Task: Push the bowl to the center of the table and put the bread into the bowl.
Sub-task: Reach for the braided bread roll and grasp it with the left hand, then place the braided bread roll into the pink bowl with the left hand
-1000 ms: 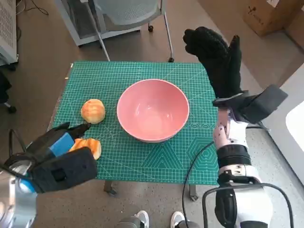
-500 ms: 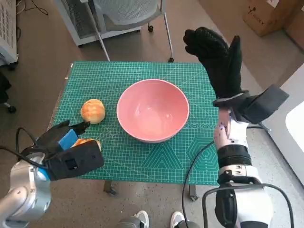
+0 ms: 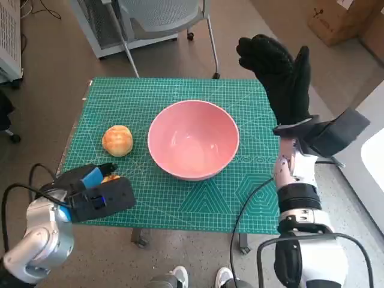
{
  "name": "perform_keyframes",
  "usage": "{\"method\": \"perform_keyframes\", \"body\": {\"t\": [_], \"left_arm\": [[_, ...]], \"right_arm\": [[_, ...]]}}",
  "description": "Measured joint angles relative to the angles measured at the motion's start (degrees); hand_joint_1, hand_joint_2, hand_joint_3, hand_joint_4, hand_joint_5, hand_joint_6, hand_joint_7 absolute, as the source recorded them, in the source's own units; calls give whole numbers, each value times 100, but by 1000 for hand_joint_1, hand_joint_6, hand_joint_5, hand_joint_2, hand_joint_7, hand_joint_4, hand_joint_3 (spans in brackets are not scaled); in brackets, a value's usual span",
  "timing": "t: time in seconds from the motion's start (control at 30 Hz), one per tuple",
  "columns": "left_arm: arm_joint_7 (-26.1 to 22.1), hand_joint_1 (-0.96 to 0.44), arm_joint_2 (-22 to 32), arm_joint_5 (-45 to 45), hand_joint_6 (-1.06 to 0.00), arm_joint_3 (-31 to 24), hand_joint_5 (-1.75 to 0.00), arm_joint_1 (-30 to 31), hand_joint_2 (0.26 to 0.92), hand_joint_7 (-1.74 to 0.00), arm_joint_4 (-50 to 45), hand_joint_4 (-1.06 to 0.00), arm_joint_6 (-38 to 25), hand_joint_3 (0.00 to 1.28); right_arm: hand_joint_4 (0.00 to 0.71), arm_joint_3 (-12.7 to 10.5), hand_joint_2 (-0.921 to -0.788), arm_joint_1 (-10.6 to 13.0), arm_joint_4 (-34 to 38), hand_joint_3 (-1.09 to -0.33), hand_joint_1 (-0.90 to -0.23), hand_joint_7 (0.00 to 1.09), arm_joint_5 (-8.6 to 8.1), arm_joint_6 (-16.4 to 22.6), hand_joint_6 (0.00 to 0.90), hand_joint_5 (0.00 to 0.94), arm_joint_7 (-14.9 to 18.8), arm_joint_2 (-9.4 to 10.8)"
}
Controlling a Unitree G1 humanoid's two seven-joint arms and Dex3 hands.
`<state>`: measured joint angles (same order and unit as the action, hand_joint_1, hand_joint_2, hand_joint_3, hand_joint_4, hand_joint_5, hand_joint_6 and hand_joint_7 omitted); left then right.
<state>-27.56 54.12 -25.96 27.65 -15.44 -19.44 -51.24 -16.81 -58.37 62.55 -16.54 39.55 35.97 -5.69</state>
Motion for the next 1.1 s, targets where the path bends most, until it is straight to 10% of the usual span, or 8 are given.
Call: {"method": "perform_keyframes", "body": {"t": [0.1,0.2,0.3,0.4,0.6,1.1], "left_arm": [[-102,91,-35,-107,-608,16,-142,0,772,-41,40,-600,102,48],[-223,259,-34,-232,-777,28,-855,0,861,-88,93,-669,221,67],[-315,87,-28,-355,-731,21,-1197,0,890,-645,139,-659,380,85],[-349,30,-27,-408,-766,-71,-1351,19,817,-794,148,-631,558,234],[-374,6,-37,-444,-766,-341,-1463,178,735,-884,80,-600,742,405],[-390,2,-65,-529,-759,-1285,-1377,407,851,-869,-406,-646,868,175]], "right_arm": [[236,11,-921,1,-16,-685,-729,7,1,0,384,1,-24,0],[236,19,-921,3,-31,-687,-724,7,1,-1,387,1,-46,0],[236,29,-921,4,-36,-687,-726,9,-1,-6,392,1,-49,0],[236,33,-921,5,-39,-687,-733,9,-7,-24,395,1,-48,0],[236,35,-921,8,-49,-687,-745,8,-16,-60,396,1,-47,3],[237,-1,-921,9,-37,-648,-765,5,-142,-174,400,1,98,13]]}}
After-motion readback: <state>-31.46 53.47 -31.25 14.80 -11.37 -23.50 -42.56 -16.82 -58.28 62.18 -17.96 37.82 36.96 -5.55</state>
